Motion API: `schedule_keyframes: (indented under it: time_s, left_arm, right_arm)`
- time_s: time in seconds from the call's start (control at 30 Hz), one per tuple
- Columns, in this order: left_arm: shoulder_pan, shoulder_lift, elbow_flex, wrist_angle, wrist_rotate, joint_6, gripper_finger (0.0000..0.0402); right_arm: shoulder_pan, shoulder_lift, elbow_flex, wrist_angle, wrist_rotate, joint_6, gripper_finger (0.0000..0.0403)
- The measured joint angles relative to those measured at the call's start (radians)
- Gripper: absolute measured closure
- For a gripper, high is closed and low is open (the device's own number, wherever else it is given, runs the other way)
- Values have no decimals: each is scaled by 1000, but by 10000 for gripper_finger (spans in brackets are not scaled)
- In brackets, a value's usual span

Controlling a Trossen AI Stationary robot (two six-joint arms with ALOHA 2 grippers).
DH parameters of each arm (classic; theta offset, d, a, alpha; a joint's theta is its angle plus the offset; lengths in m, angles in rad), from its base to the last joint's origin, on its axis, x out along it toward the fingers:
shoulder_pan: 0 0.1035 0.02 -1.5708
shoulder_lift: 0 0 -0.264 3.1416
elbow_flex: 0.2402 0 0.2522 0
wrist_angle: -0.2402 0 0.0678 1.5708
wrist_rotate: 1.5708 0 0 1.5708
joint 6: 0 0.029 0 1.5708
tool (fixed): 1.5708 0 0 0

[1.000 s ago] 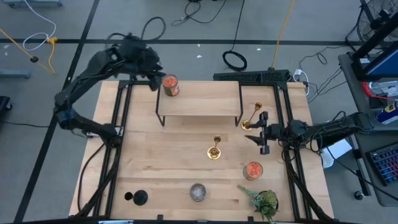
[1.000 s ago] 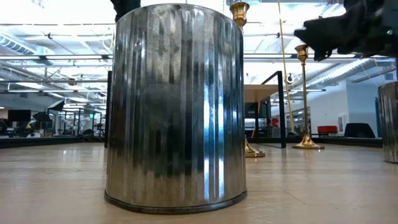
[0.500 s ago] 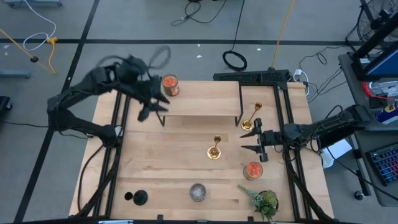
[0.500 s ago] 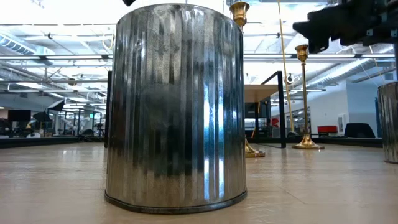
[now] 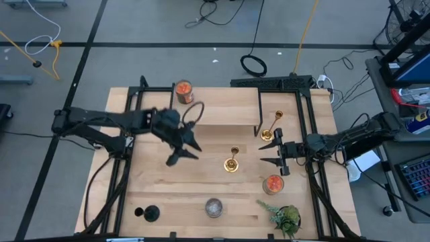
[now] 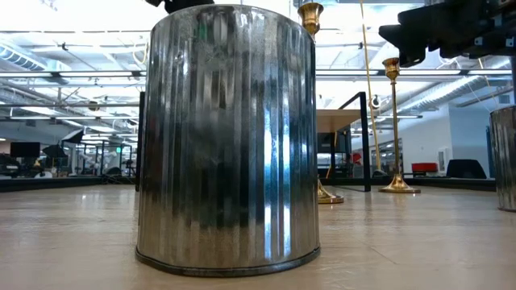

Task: Pick & Place candle stick holders
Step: Put the brown candle on the shelf

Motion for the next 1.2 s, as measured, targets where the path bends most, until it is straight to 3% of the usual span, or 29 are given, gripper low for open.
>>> schedule_keyframes:
  time_s: [0.27,0.4,0.63,0.87,1.2]
  left_arm:
    - [-191,37,-69,130,-257,-224,243]
    - [-261,94,-69,173,-332,-320,243]
    - [-327,190,-70,226,-357,-492,243]
    - [-358,276,-26,244,-379,-581,243]
    - [-412,421,21,255,-426,-635,243]
  right_arm:
    - [0,0,0,0,1,0,224]
    - [0,1,0,1,1,0,225]
    - [-1,2,1,8,1,-50,225]
    - [-1,2,1,46,1,-167,225]
    - [-1,2,1,61,1,-185,225]
